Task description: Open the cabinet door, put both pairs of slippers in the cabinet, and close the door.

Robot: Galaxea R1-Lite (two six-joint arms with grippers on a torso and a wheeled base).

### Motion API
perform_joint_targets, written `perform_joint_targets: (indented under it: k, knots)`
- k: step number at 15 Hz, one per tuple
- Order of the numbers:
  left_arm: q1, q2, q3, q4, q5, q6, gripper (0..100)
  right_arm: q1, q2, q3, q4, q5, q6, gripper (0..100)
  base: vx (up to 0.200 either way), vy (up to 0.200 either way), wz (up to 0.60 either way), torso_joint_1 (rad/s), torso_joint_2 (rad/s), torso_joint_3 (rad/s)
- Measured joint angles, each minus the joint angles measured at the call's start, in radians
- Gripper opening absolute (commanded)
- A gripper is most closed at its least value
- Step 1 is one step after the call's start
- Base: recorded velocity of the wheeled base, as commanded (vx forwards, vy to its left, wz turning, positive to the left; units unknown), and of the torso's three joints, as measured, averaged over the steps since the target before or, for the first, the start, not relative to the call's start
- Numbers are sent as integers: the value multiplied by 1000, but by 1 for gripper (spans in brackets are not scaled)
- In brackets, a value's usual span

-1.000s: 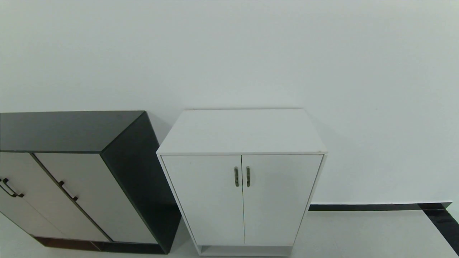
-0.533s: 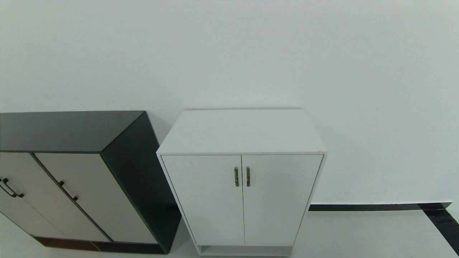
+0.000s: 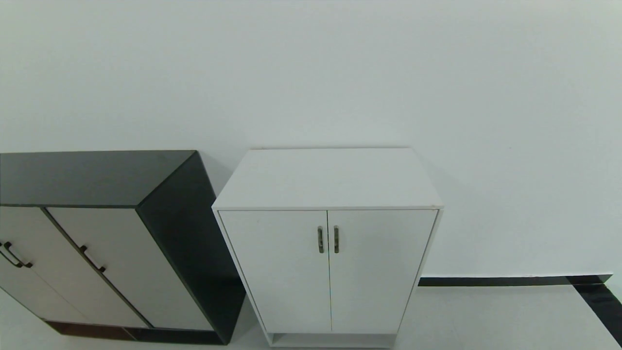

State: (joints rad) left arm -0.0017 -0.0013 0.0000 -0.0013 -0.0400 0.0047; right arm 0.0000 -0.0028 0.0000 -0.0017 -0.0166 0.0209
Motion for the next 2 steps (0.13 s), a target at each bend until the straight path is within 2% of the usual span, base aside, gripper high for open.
perform_joint_targets:
  k: [2]
  knots:
    - [0,0,0,0,0,0,0,0,0,0,0,0,1,0,0,0,0,0,0,0]
